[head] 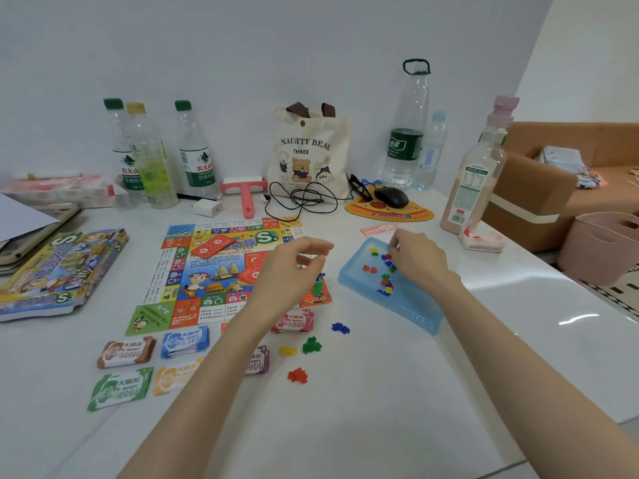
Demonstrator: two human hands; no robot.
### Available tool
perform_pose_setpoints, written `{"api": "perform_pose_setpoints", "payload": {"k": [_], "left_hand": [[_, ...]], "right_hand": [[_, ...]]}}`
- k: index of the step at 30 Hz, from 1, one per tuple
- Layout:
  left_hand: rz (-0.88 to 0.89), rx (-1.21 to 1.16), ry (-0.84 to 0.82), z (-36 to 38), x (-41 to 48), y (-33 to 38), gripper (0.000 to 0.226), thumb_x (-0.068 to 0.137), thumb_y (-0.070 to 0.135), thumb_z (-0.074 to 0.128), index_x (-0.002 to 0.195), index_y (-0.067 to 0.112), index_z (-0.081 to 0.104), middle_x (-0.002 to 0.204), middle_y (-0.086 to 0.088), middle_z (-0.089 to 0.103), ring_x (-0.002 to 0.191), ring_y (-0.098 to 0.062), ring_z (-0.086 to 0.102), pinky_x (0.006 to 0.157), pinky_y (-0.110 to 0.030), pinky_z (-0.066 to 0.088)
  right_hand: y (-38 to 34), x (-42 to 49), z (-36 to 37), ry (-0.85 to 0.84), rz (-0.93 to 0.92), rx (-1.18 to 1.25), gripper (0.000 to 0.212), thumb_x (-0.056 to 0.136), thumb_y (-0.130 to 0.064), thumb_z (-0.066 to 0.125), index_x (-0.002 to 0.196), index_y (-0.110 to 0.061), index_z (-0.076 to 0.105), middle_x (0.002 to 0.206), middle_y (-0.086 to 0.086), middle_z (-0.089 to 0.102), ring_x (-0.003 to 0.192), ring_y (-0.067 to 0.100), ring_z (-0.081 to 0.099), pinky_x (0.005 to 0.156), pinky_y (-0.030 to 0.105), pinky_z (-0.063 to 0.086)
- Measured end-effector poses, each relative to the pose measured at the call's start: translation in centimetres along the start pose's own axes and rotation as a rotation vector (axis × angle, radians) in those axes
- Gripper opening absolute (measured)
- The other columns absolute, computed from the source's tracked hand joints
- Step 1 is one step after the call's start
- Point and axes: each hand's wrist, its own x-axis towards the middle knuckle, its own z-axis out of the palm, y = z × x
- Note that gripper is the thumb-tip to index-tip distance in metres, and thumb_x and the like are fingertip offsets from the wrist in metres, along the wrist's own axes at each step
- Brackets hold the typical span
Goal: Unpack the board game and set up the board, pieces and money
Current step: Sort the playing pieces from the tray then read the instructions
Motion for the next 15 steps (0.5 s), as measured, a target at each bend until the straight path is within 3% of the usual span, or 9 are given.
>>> {"api": "perform_pose_setpoints", "payload": {"k": [4, 7, 11, 15], "left_hand": [[-0.001, 0.019, -0.002, 0.1, 0.1, 0.0, 0.026, 0.095, 0.014, 0.054, 0.113, 0.029, 0.066, 0.104, 0.017, 0.063, 0.085, 0.008, 0.054, 0.065, -0.002, 0.041], [0.001, 0.025, -0.007, 0.1, 0.1, 0.1, 0.026, 0.096, 0.014, 0.053, 0.113, 0.029, 0.066, 0.104, 0.018, 0.062, 0.085, 0.008, 0.054, 0.064, -0.003, 0.041], [0.006, 0.017, -0.006, 0.1, 0.0, 0.1, 0.026, 0.095, 0.013, 0.054, 0.113, 0.029, 0.066, 0.104, 0.017, 0.063, 0.087, 0.005, 0.055, 0.064, -0.003, 0.042], [0.009, 0.01, -0.001, 0.0, -0.2, 0.0, 0.027, 0.095, 0.013, 0.054, 0.112, 0.029, 0.066, 0.105, 0.016, 0.064, 0.091, 0.001, 0.057, 0.065, -0.004, 0.043]], "right_hand": [[-0.2, -0.1, -0.9, 0.113, -0.102, 0.028, 0.016, 0.1, -0.018, 0.041, 0.109, -0.019, 0.054, 0.101, 0.006, 0.067, 0.086, 0.025, 0.056, 0.065, 0.032, 0.037], [-0.3, -0.4, -1.5, 0.17, -0.153, 0.038, 0.025, 0.1, -0.019, 0.039, 0.119, -0.021, 0.056, 0.108, 0.007, 0.066, 0.094, 0.026, 0.056, 0.066, 0.031, 0.034], [-0.4, -0.6, -1.8, 0.246, -0.205, 0.042, 0.027, 0.1, -0.022, 0.044, 0.123, -0.024, 0.06, 0.116, 0.002, 0.066, 0.108, 0.025, 0.057, 0.073, 0.034, 0.043], [-0.6, -0.7, -1.8, 0.345, -0.248, 0.083, 0.028, 0.098, -0.024, 0.051, 0.123, -0.026, 0.064, 0.112, 0.001, 0.069, 0.109, 0.024, 0.057, 0.076, 0.036, 0.047]]}}
